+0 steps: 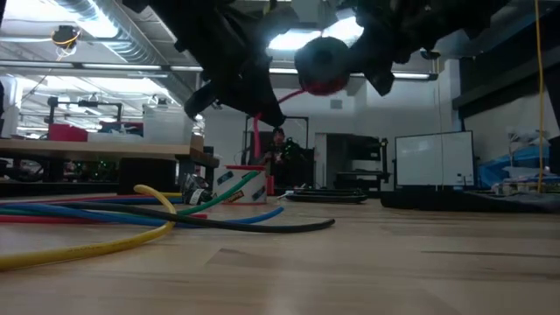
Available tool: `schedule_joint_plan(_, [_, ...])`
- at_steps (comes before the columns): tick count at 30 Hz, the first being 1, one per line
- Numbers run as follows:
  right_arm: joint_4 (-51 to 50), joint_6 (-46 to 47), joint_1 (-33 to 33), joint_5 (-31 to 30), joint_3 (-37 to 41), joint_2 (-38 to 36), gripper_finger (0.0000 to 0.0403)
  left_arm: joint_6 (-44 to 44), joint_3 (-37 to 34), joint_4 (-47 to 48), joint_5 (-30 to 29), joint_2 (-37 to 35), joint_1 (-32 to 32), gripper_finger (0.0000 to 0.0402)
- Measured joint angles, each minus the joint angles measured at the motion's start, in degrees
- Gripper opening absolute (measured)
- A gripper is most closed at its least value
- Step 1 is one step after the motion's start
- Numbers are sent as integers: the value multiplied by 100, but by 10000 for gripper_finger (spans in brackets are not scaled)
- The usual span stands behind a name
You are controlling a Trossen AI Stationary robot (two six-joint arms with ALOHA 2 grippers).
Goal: Coil cords
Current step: Coil the orange wire on the spool
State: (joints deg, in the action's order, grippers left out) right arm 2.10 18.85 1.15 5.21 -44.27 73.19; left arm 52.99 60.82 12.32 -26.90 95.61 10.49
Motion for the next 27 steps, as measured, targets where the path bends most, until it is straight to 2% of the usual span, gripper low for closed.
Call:
schedule_joint_plan(7, [-536,-7,0,-26,-2,0,5,13,0,-155,589,0,-298,0])
schedule_joint_plan(16, [-1079,-37,-4,-701,-4,0,5,237,0,-310,2002,0,-712,0])
schedule_joint_plan(20, [-1138,-42,-4,-892,-7,54,5,243,0,-474,2175,0,-872,0])
schedule_joint_plan(27, [-1194,-74,-7,-874,-7,408,5,188,0,-808,2341,-2,-1109,0])
